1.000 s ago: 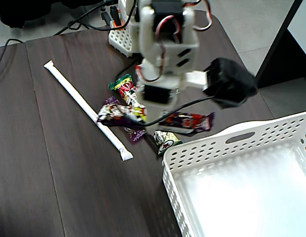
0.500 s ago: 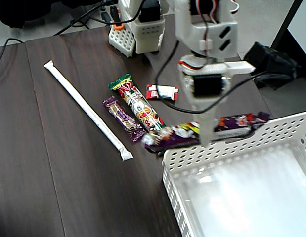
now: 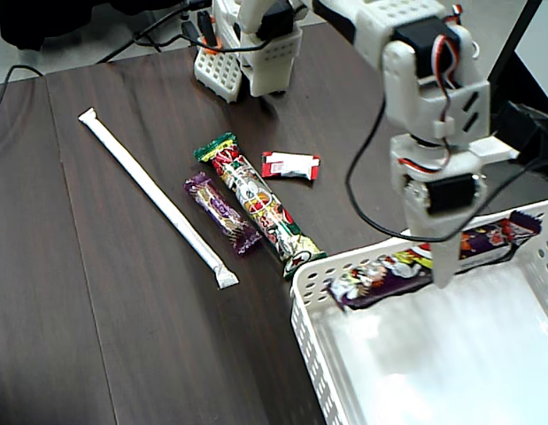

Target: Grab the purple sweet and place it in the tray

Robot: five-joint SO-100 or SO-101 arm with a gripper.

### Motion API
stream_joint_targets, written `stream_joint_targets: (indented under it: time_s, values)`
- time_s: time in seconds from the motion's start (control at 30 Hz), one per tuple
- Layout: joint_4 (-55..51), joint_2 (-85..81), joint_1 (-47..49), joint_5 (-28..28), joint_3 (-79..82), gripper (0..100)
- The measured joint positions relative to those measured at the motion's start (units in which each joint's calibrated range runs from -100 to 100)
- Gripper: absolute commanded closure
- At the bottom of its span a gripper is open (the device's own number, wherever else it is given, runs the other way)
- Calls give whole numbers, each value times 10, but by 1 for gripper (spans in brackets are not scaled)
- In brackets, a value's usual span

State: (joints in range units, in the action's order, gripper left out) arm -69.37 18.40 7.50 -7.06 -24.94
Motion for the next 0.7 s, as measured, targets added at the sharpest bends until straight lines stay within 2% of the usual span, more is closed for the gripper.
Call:
stream_joint_targets:
  time_s: [0.7]
  values:
    - [32, 127, 27, 0, -65, 86]
